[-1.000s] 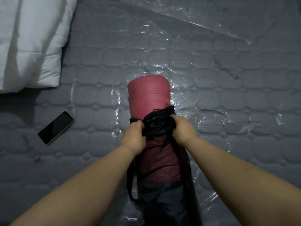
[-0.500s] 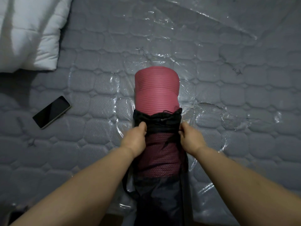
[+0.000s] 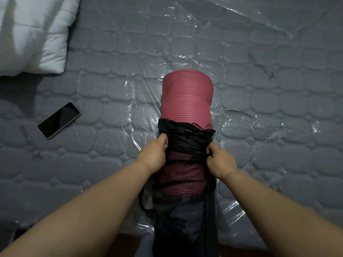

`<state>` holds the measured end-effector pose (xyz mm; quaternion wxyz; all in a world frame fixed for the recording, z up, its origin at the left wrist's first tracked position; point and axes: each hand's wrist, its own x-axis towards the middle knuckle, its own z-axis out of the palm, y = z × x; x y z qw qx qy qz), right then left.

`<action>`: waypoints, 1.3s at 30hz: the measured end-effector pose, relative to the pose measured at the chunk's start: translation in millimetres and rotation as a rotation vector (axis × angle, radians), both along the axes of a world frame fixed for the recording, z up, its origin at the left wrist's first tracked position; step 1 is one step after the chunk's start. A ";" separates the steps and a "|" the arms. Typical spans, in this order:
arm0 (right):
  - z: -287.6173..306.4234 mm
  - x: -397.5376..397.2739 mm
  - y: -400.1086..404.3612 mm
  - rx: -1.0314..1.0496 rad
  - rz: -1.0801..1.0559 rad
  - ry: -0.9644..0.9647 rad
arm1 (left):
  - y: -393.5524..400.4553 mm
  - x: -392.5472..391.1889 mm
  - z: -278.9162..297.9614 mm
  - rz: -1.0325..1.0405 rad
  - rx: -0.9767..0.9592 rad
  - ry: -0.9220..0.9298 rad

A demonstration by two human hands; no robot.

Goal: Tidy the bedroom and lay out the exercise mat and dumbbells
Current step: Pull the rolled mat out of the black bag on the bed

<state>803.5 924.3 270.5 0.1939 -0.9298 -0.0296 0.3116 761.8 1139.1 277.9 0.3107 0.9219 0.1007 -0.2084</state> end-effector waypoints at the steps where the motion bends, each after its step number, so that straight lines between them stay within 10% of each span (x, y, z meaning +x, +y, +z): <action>1: 0.9 -1.3 -2.6 -0.003 -0.001 0.001 | -1.2 2.0 -0.8 -0.014 0.004 0.016; 17: 18.0 -34.5 -19.7 -0.010 -0.056 0.142 | -12.0 -33.2 -1.4 -0.312 0.015 0.349; 24: 46.8 -22.2 18.1 -0.077 0.049 0.066 | 9.9 -39.0 22.2 -0.119 0.003 0.270; 34: 56.8 -34.9 95.9 0.505 0.217 -0.023 | 42.2 -36.2 37.6 0.143 -0.046 0.136; 39: 28.9 -4.3 47.4 0.100 -0.055 -0.060 | 34.2 -38.1 21.2 0.055 0.030 0.164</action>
